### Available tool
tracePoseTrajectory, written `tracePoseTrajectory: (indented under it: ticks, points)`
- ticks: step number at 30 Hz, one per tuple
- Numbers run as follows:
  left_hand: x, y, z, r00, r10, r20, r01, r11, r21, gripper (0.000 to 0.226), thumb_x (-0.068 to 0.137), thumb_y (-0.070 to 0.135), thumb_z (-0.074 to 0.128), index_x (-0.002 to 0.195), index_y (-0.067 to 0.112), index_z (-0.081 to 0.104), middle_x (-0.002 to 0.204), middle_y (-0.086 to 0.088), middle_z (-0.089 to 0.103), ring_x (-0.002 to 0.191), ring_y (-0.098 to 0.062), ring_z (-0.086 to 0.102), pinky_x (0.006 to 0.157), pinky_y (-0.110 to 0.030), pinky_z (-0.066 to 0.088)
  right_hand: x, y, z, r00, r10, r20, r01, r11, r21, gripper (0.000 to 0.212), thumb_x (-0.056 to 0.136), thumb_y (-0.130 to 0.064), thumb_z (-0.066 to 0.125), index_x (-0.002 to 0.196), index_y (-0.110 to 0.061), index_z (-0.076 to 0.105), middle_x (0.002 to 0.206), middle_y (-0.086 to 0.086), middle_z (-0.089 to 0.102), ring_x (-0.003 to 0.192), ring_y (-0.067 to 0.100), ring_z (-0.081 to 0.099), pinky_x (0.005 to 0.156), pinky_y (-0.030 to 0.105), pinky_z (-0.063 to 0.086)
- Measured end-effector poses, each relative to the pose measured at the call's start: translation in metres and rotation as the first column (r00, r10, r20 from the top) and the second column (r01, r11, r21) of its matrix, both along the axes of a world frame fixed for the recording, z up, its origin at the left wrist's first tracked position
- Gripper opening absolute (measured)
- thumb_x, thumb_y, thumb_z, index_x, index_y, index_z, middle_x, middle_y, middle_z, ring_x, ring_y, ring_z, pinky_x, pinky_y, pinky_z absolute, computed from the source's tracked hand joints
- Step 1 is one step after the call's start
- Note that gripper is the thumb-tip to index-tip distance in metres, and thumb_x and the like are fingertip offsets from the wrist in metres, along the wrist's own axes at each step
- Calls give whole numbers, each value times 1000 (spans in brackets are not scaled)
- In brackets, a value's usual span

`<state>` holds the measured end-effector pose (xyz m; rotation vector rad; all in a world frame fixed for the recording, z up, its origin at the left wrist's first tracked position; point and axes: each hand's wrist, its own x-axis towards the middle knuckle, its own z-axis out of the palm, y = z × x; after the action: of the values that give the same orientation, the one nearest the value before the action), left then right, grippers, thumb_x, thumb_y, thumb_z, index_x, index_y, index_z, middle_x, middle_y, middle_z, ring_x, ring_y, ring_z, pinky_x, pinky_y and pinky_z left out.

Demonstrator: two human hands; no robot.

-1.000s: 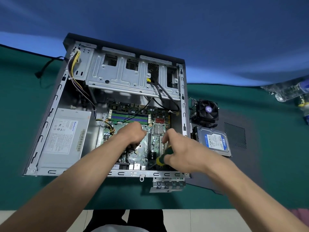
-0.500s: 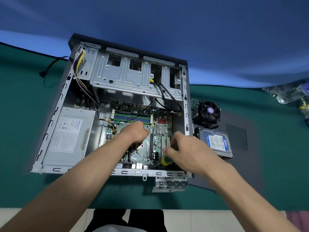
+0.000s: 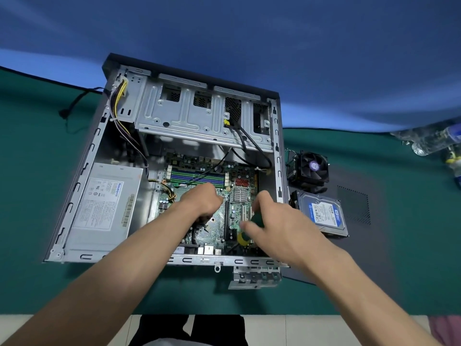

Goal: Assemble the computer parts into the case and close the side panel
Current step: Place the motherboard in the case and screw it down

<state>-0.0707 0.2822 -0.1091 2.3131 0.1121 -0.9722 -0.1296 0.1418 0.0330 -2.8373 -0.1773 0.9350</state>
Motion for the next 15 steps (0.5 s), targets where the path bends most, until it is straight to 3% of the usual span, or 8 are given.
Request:
tracePoseTrajectory:
  ticks: [2,5,9,12,15]
  points:
    - [0,0,0,1000,4,-7,-4,1000,-7,33,96,29,45,74,9,60,63,-5,55,56,-21,51,57,-26,41,0,-1,1,999,32,-18,-32,999,-6,27,94,-42,47,107,-22,35,99,2,55,82,26,50,69,33,39]
    - [-1,0,-1,1000,10,-18,-10,1000,-16,37,96,31,46,71,9,60,59,-3,54,50,-19,51,53,-24,41,-2,0,1,998,58,13,-57,996,-74,27,97,-47,41,96,-21,33,79,-1,48,75,26,47,64,33,36]
    - [0,0,0,1000,13,-13,-13,1000,-16,36,96,30,46,71,9,61,61,-4,56,51,-19,52,54,-24,42,-1,4,2,998,30,-48,-30,999,-15,37,94,-41,51,121,-24,31,108,0,52,86,23,50,72,34,40]
    - [0,0,1,999,22,-29,-23,999,-27,39,96,31,46,77,4,66,64,-6,62,52,-20,57,58,-26,47,0,5,-2,999,30,28,-28,997,-71,34,97,-48,40,113,-18,33,90,2,56,76,25,48,62,35,36]
    - [-1,0,1,999,19,-30,-20,999,-36,38,97,30,45,78,4,65,66,-7,61,54,-20,55,60,-28,46,4,3,1,995,-5,-100,3,1000,-17,52,93,-49,48,131,-23,24,96,0,52,82,22,50,68,34,38]
